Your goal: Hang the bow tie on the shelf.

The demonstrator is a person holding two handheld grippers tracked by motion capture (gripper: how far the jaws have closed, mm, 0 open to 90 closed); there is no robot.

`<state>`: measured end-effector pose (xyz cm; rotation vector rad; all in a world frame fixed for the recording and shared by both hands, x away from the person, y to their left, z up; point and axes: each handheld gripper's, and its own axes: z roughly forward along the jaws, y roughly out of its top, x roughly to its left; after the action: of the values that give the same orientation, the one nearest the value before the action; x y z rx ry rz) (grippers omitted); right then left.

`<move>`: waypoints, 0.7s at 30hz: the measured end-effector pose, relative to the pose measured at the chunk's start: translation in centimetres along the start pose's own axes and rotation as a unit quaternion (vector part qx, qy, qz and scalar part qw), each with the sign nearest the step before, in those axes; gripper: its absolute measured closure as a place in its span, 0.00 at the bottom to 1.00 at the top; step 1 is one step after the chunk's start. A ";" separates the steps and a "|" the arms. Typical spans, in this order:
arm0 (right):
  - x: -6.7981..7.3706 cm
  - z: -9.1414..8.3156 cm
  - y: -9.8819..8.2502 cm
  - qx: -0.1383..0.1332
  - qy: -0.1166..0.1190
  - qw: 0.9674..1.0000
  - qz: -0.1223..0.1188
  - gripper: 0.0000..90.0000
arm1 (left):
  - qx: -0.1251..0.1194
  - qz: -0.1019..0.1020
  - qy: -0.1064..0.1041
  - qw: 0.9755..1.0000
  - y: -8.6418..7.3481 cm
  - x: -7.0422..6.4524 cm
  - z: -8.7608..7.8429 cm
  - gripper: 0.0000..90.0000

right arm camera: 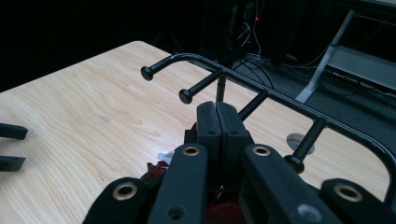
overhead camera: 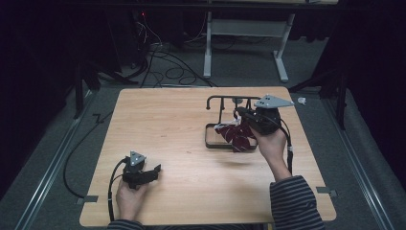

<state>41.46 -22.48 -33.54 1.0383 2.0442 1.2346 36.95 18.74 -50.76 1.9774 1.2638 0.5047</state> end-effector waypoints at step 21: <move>-0.6 1.2 1.8 0.005 -0.014 1.000 -0.003 1.00 | 0.001 0.000 -0.002 1.000 0.0 0.0 0.0 0.31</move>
<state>43.28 -21.93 -32.44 1.0468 2.0317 1.2014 36.95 18.77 -50.74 1.9782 1.2629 0.4998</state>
